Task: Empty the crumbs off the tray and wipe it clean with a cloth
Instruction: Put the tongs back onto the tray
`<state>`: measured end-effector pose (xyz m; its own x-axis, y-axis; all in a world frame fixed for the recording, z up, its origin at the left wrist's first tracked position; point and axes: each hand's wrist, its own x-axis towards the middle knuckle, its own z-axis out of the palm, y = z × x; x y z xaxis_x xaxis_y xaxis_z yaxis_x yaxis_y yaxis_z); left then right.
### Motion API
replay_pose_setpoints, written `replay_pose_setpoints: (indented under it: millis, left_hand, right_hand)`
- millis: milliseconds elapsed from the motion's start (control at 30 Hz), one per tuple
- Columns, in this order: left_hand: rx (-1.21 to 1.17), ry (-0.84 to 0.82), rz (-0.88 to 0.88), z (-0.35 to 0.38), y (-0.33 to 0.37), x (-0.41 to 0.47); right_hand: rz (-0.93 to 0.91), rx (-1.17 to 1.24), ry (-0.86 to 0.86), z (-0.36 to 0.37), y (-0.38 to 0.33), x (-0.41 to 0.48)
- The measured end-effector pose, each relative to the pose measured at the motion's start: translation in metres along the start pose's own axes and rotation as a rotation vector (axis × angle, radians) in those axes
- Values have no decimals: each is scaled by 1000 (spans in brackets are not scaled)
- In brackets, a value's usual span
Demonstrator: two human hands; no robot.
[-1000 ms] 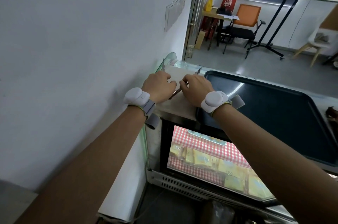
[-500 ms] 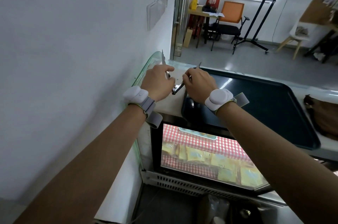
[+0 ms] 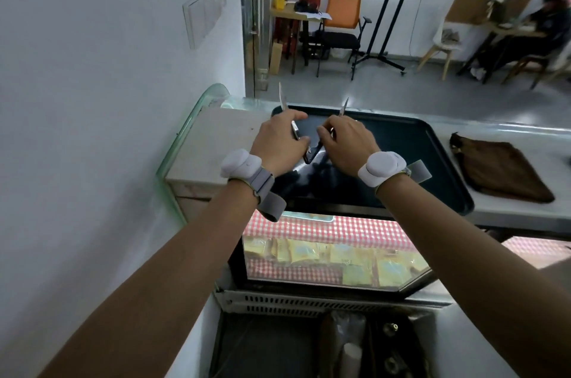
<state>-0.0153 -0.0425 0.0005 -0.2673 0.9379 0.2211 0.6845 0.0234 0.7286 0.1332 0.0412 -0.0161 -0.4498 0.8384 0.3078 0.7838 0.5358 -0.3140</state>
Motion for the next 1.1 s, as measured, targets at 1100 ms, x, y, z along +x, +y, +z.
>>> replay_pose_setpoints:
  millis: [1100]
  left_hand:
    - [-80,-420,148,126,80,-7]
  right_hand:
    - [258,-146,22,-48,147,-66]
